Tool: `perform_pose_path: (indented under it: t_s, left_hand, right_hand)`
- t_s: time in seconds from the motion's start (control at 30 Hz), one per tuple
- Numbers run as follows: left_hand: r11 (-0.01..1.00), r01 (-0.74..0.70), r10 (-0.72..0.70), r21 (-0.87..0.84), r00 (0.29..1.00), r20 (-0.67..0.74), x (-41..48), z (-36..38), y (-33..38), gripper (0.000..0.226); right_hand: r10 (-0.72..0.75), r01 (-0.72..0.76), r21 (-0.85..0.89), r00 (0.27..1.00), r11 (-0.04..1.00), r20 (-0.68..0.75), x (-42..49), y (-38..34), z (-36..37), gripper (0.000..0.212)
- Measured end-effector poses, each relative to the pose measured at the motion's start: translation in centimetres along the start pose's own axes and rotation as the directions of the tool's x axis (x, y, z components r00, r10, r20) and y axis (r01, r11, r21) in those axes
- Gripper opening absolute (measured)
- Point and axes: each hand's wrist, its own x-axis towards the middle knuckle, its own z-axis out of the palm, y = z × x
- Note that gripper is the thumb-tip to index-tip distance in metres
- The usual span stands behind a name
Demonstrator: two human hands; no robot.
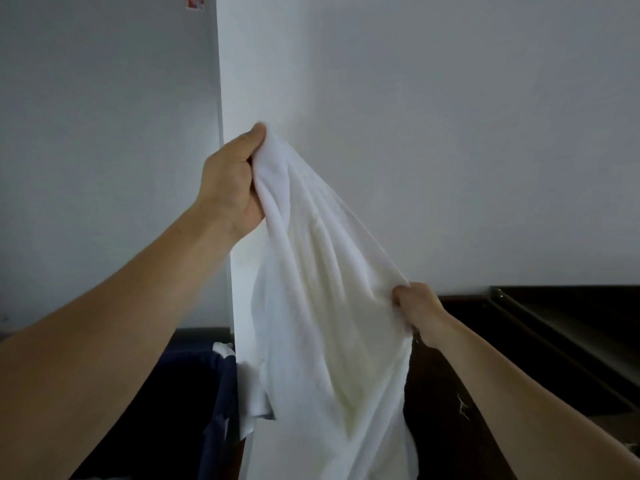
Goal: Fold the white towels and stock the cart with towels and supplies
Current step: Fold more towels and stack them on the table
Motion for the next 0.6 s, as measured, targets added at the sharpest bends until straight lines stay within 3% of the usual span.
perform_pose_path:
  t_s: [0.07,0.13,0.17,0.2,0.23,0.27,0.3,0.33,0.4,0.5,0.6]
  left_hand:
    - [0.999,0.051,-0.05,0.01,0.999,-0.01,0.0,0.2,-0.4,0.018]
    - [0.97,0.166,-0.158,0.177,0.986,-0.058,-0.2,-0.7,-2.0,0.016]
    - [0.912,0.227,-0.219,0.341,0.974,-0.06,-0.5,-1.6,-3.3,0.017]
    - [0.807,0.258,-0.287,0.531,0.957,-0.029,-0.8,-2.8,-4.6,0.019]
    - [0.668,0.246,-0.373,0.702,0.927,0.031,-1.4,-4.0,-5.7,0.02]
    - [0.549,0.221,-0.474,0.806,0.877,0.082,-2.1,-5.0,-6.6,0.02]
    - [0.497,0.215,-0.558,0.841,0.821,0.12,-2.8,-5.9,-7.4,0.025]
    - [0.507,0.252,-0.62,0.824,0.77,0.147,-3.3,-6.4,-8.0,0.03]
    - [0.597,0.361,-0.671,0.716,0.714,0.2,-4.5,-6.4,-8.9,0.02]
    - [0.592,0.33,-0.706,0.736,0.652,0.276,-5.3,-5.9,-10.3,0.023]
    - [0.537,0.246,-0.674,0.807,0.7,0.235,-5.9,-5.9,-11.0,0.022]
  right_hand:
    - [-0.037,0.066,0.273,0.993,0.96,-0.108,-0.3,-3.8,-1.1,0.022]
    - [-0.143,0.231,0.442,0.964,0.867,-0.222,-1.3,-8.0,-3.1,0.028]
    - [-0.223,0.316,0.422,0.941,0.85,-0.256,-1.7,-9.5,-3.7,0.031]
    - [-0.326,0.39,0.294,0.913,0.873,-0.244,-1.5,-10.2,-3.9,0.031]
    - [-0.409,0.419,0.048,0.901,0.907,-0.143,-1.6,-10.0,-3.2,0.028]
    - [-0.404,0.397,-0.183,0.915,0.899,0.001,-1.3,-8.9,-2.2,0.028]
    - [-0.347,0.36,-0.353,0.932,0.864,0.103,-0.7,-7.2,-1.0,0.032]
    - [-0.285,0.334,-0.423,0.942,0.842,0.177,-0.6,-5.7,0.0,0.032]
    - [-0.293,0.388,-0.424,0.916,0.818,0.274,-1.1,-4.1,1.6,0.028]
    - [-0.362,0.498,-0.352,0.849,0.793,0.385,-2.7,-4.5,2.7,0.026]
    - [-0.438,0.519,-0.318,0.85,0.793,0.294,-2.4,-4.5,2.7,0.014]
